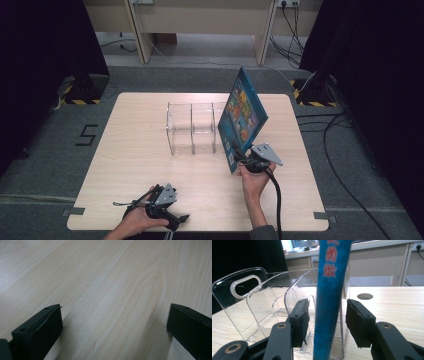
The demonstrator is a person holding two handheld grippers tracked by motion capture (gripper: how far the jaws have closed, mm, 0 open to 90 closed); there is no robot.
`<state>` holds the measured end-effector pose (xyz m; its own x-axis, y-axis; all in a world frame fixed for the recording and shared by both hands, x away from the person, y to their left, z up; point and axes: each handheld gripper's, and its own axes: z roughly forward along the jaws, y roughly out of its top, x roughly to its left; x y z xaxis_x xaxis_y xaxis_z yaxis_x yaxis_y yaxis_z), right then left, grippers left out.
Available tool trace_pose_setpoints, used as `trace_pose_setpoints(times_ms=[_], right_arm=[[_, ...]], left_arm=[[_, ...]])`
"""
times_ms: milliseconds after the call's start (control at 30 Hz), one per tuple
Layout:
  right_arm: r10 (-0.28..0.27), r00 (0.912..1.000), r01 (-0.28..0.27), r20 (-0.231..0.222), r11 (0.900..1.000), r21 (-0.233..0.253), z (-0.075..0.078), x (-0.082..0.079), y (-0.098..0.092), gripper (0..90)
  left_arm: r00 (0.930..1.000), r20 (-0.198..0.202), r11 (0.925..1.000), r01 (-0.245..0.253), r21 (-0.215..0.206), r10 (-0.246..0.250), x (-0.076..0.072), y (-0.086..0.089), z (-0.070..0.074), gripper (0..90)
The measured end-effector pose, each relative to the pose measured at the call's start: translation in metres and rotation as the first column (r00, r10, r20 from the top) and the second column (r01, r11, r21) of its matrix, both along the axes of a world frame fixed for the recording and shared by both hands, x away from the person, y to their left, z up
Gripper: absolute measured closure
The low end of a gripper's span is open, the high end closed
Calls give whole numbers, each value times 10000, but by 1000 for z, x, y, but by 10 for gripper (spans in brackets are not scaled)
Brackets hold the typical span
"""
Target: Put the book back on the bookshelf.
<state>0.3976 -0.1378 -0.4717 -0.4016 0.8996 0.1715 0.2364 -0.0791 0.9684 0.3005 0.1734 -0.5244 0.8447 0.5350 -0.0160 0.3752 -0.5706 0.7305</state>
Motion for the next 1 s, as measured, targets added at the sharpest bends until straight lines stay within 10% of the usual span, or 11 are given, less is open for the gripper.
trace_pose_setpoints(times_ms=[1000], right_arm=[[399,9990,-394,-200,9989,242,7,-25,-19,433]], left_arm=[[10000,1,10000,3,0,-3,0,0,0,0]])
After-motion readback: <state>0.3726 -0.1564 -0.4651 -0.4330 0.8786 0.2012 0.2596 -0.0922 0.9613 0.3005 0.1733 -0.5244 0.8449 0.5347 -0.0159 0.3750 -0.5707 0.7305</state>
